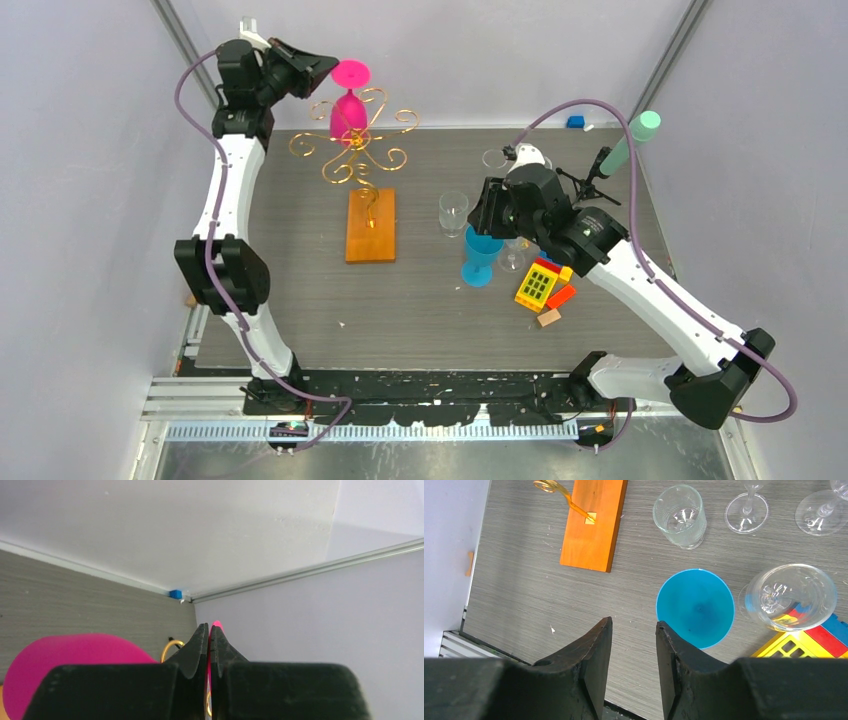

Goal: Take the wine glass off the wine glass rack

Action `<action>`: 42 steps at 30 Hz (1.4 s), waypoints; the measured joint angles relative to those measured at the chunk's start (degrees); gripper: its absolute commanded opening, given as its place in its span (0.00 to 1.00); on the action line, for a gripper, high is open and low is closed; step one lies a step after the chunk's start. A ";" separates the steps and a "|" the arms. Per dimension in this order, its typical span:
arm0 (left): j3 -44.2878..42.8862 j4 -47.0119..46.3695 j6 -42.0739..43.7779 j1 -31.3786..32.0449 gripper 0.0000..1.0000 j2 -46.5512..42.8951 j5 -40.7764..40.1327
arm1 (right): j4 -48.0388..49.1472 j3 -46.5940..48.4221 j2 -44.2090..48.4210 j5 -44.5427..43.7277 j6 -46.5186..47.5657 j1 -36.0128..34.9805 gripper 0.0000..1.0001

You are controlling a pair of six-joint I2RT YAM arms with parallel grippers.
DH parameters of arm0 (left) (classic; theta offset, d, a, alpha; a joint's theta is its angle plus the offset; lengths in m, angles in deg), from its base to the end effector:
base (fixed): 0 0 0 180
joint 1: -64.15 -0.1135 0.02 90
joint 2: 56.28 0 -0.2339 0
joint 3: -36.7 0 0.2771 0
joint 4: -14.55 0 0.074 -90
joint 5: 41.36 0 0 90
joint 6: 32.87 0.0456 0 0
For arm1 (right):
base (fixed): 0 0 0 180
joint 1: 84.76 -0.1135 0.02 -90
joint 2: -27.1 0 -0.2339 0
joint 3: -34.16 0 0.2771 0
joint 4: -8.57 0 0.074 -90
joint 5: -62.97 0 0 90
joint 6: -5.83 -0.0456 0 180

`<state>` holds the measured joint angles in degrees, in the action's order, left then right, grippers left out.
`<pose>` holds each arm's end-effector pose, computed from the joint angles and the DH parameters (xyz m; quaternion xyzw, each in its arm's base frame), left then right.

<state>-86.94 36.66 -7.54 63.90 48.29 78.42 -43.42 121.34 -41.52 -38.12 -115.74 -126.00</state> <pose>0.4542 -0.0207 0.4244 -0.2272 0.6866 -0.5122 0.4633 0.2288 0.1889 0.3541 -0.0283 0.8772 0.2114 0.4301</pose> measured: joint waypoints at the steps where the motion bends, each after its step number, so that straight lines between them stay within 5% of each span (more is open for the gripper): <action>1: -1.18 -0.44 -0.44 -0.35 0.00 0.94 0.11 | 0.00 -0.04 0.07 0.00 -0.07 0.00 0.45; 10: -8.76 -8.76 -3.78 -1.60 0.00 7.76 1.55 | 0.07 -0.07 0.85 -0.09 -0.09 0.00 0.48; 26: -9.62 -28.06 -12.90 0.94 0.00 5.99 6.01 | 1.31 -0.26 2.71 -0.44 -0.37 0.00 0.58; 35: -2.47 -32.83 -17.25 9.51 0.00 -2.86 8.00 | 7.02 -1.49 9.05 0.59 -1.84 0.02 0.66; 42: 8.11 -33.68 -18.08 16.85 0.00 -9.88 8.79 | 21.40 -5.16 16.61 5.70 -6.25 0.07 0.73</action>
<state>-78.83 2.98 -25.61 80.75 38.41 87.20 -22.02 116.19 -24.91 -32.42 -121.99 -125.93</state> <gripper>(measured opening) 0.012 0.718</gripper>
